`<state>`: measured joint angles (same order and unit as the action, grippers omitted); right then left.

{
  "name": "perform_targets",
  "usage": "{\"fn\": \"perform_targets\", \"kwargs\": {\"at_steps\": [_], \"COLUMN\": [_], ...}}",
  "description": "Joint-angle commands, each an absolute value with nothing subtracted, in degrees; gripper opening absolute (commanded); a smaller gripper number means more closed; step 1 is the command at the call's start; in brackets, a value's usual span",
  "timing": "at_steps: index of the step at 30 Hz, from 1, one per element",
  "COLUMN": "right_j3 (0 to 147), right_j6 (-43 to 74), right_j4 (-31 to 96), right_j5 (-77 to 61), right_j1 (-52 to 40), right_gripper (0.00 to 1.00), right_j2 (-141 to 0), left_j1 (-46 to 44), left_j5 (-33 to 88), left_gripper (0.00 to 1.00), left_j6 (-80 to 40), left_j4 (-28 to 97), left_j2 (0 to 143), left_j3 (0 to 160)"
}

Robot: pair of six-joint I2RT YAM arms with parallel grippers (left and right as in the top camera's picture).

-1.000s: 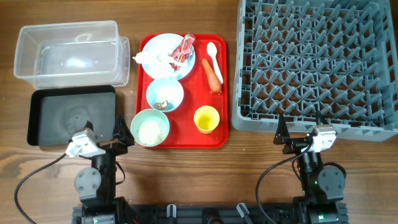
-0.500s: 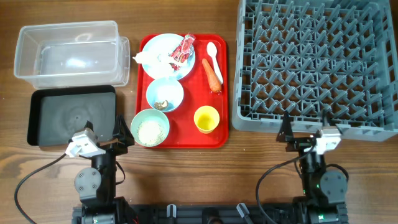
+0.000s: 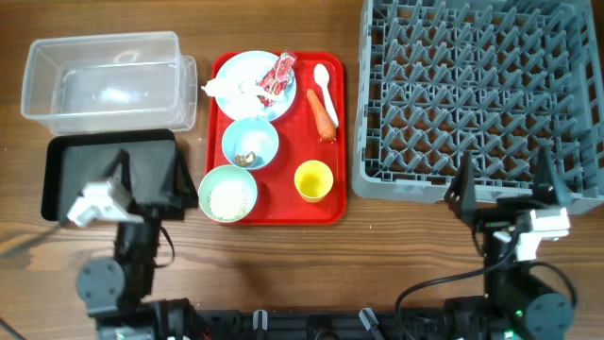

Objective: Sort waste into correct bins and load items into the dishwasher rack
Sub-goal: 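Reach left gripper to the white plate and grasp the red wrapper and tissue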

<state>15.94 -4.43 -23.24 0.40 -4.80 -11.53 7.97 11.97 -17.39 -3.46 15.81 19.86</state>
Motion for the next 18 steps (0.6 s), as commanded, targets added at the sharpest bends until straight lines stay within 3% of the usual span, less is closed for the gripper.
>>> {"fn": "perform_targets", "kwargs": {"at_steps": [1, 5, 10, 15, 18], "right_j3": [27.94, 44.73, 64.03, 77.25, 77.30], "right_j6": [-5.54, -1.15, -1.34, -1.52, -1.26], "right_j4": [-19.33, -4.91, 16.58, 32.21, 32.64], "right_j5": [-4.86, -6.96, -11.33, -12.88, -13.02], "right_j1": [-4.58, -4.58, -4.58, -4.58, -4.58], "right_gripper": [1.00, 1.00, 1.00, 1.00, 1.00], "right_j2": [-23.11, -36.84, -51.90, -66.02, -70.57], "left_j1": [7.70, 7.62, 3.42, -3.60, -5.93], "left_j5": [15.51, 25.36, 25.36, 11.92, 11.18], "left_gripper": [1.00, 1.00, 1.00, 1.00, 1.00], "left_j6": [-14.98, -15.00, -10.26, -9.15, -9.15], "left_j4": [1.04, 17.80, 37.91, 53.45, 52.23], "left_j2": [32.93, 54.39, 77.80, 98.65, 105.97], "left_j3": [35.53, 58.04, 81.93, 99.48, 100.51]}}
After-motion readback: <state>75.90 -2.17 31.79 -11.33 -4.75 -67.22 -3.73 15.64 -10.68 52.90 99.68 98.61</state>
